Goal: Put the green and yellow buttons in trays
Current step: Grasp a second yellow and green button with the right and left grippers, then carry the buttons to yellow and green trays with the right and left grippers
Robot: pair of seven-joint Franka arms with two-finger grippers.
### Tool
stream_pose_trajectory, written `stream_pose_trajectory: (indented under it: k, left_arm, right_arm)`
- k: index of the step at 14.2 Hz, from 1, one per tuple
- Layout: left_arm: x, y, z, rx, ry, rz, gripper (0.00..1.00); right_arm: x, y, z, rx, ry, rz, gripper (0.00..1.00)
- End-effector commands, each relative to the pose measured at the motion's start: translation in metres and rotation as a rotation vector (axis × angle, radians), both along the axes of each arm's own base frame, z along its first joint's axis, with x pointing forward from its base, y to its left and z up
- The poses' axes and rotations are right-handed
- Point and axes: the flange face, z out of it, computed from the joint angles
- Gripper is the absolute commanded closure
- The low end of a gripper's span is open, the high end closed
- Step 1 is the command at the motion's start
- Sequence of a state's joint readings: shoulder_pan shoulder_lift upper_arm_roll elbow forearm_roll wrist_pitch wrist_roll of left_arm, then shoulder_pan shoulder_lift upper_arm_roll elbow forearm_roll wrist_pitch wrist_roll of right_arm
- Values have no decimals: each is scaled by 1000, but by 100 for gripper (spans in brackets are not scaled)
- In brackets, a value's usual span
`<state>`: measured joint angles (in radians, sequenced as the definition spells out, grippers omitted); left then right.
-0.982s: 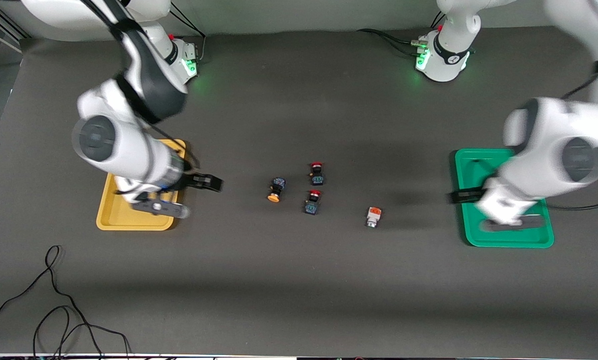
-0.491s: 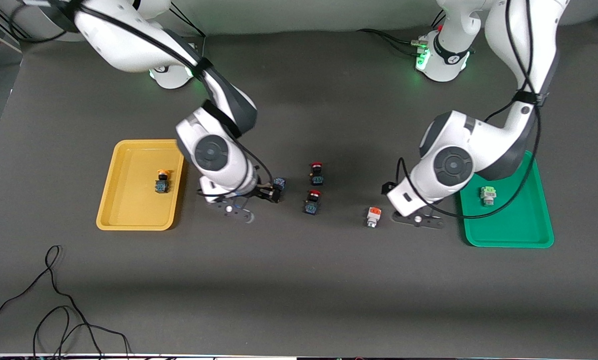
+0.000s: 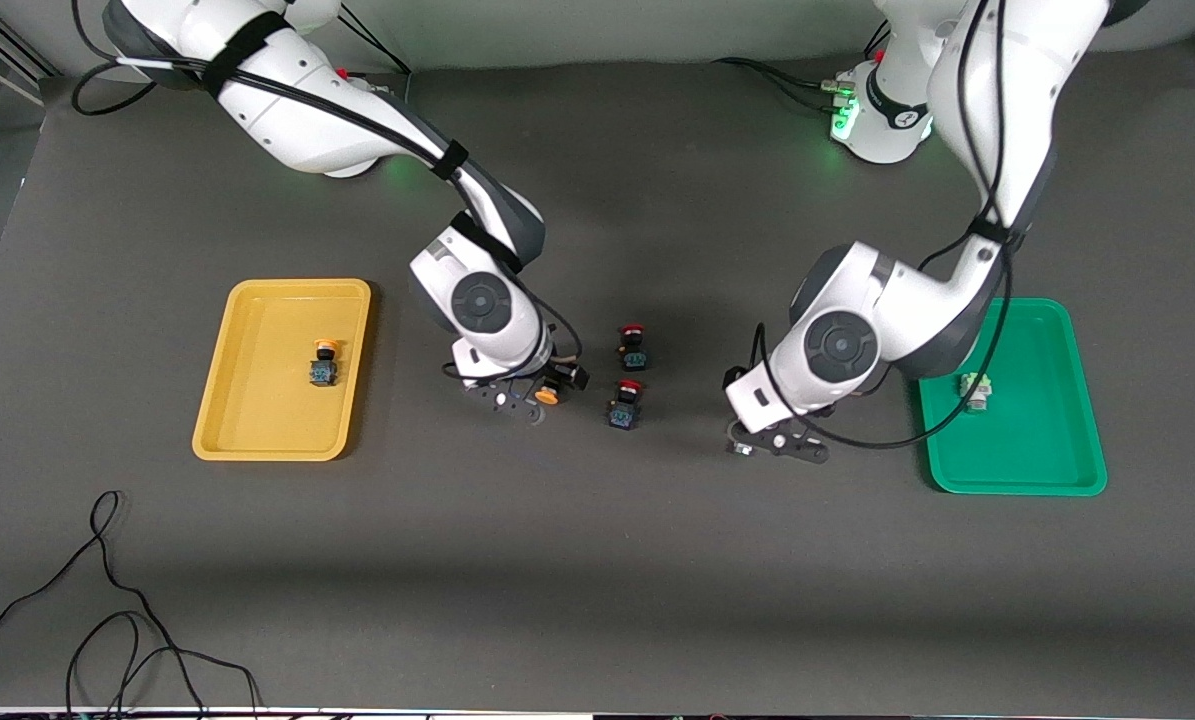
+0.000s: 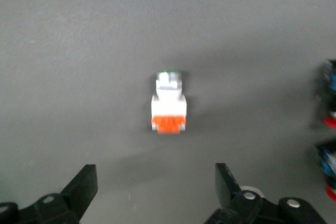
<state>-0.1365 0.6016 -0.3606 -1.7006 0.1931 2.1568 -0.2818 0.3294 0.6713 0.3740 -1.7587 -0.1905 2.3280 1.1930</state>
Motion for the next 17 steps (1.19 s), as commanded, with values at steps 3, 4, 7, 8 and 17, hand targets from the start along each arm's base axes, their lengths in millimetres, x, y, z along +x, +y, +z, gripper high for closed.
stream_pose_trajectory:
  k: [3,4,7,8,17]
  left_arm:
    - [14,-12,-40,19,-73,74,0]
    - [13,-13,-43,17,-71,82,0]
    - [8,-21,-50,23,-65,128,30]
    - [7,-23,-50,24,-65,130,42]
    - [16,-17,-39,33,-77,224,86]
  right_arm:
    - [-22,0,-29,-17,-17,-22,0]
    - [-21,1,-31,-13,-34,-29,0]
    - [-20,4,-41,-4,-81,-29,21]
    - [-19,2,-41,-9,-88,-20,79]
    - [28,-75,103,-95,-85,148,100]
